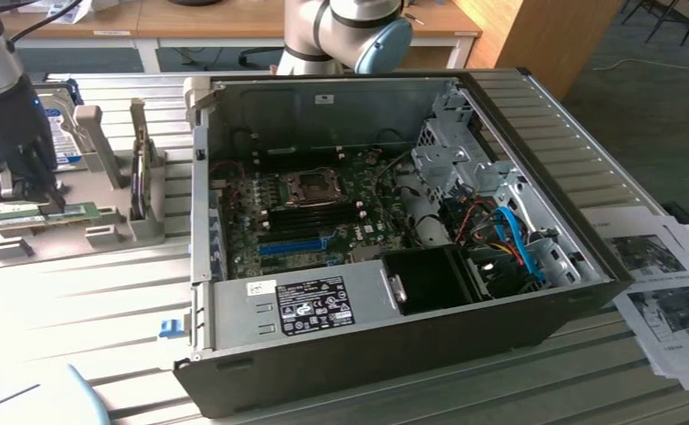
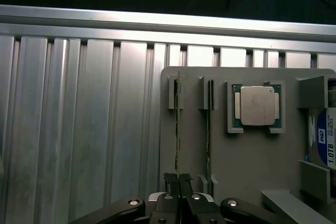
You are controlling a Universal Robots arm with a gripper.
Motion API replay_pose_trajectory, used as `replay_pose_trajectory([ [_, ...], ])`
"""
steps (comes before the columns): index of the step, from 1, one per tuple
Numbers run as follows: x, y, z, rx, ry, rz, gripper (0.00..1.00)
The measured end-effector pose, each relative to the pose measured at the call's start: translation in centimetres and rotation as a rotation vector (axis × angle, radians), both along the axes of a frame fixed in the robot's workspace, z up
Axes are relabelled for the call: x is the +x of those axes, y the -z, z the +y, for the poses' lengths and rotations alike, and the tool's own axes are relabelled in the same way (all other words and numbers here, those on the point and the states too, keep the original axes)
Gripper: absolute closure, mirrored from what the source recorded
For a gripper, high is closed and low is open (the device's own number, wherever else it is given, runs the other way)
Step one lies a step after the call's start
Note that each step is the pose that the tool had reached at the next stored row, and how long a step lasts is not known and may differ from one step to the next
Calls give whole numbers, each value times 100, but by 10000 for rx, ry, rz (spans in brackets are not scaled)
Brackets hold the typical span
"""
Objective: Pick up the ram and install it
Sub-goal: 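Pick up the ram and move it above insertion slot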
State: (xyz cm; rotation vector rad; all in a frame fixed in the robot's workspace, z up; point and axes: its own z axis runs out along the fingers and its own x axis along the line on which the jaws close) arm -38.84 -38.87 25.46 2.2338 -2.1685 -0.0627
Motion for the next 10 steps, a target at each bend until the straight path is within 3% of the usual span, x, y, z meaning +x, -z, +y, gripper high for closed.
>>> replay_pose_trajectory([
  [10, 0, -70, 0, -1, -1, 0, 89],
])
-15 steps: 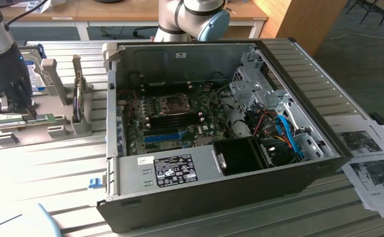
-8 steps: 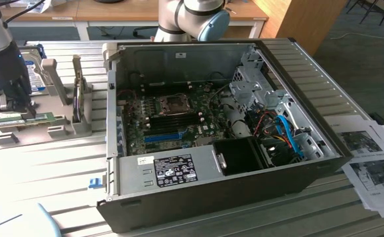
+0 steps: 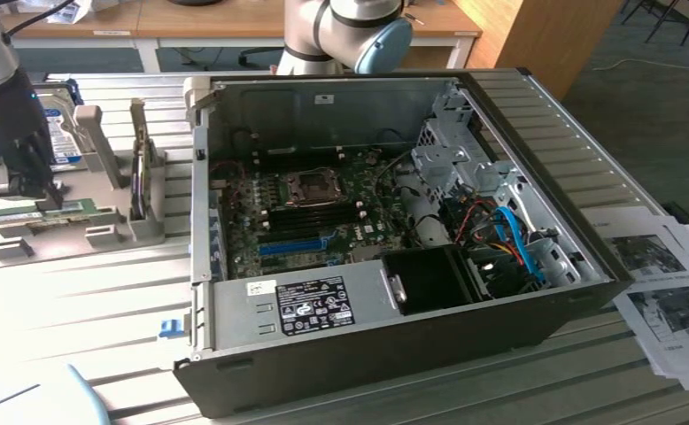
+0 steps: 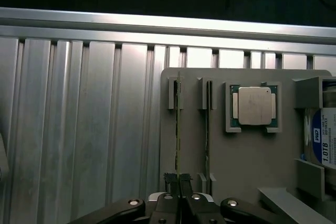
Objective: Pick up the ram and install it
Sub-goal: 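Pick up the ram and move it above insertion slot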
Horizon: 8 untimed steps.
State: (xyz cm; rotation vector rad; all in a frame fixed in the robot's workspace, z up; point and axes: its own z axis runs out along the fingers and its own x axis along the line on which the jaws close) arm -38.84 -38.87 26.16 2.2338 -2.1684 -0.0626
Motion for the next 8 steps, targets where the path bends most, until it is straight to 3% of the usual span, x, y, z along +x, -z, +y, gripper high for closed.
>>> replay_pose_trajectory([
  [8, 0, -61, 0, 0, 0, 0, 89],
])
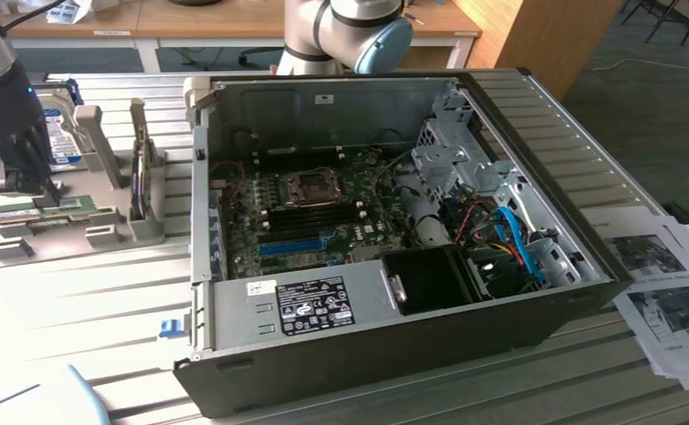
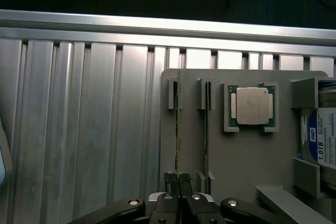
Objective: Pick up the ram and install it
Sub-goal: 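Pick up the ram and move it above insertion slot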
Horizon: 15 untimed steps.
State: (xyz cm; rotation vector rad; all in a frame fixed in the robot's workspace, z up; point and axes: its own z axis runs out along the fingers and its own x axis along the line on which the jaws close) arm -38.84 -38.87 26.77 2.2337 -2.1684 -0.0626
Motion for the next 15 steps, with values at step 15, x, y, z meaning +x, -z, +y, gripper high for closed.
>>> replay_pose_trajectory([
  [15, 0, -107, 0, -3, 0, 0, 89],
])
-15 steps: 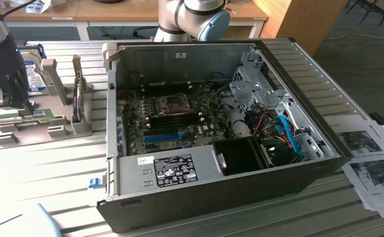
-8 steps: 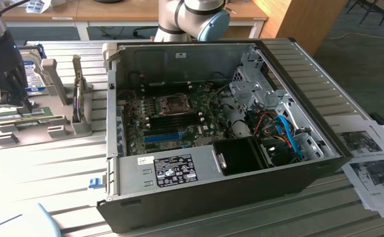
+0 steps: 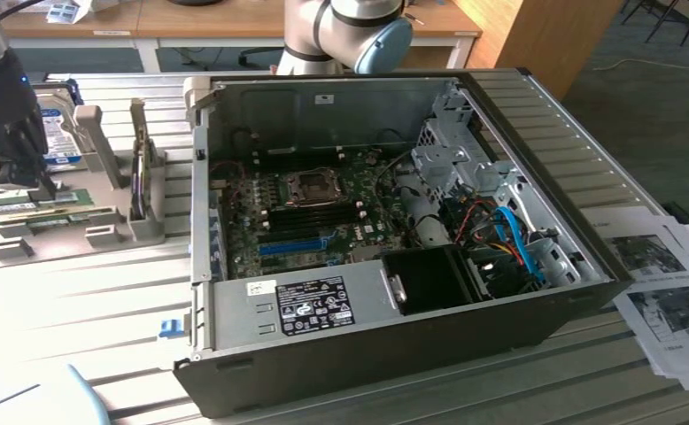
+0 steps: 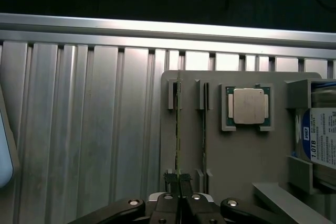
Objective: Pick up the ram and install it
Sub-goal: 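Pick up the ram and move it above insertion slot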
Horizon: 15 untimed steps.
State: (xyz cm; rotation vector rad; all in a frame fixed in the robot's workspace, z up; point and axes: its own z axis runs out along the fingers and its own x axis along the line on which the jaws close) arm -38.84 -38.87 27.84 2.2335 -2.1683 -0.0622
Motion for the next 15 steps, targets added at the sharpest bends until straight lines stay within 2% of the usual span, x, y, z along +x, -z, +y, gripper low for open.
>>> replay_pose_trajectory([
  [15, 0, -101, 0, -16, 0, -2, 89],
])
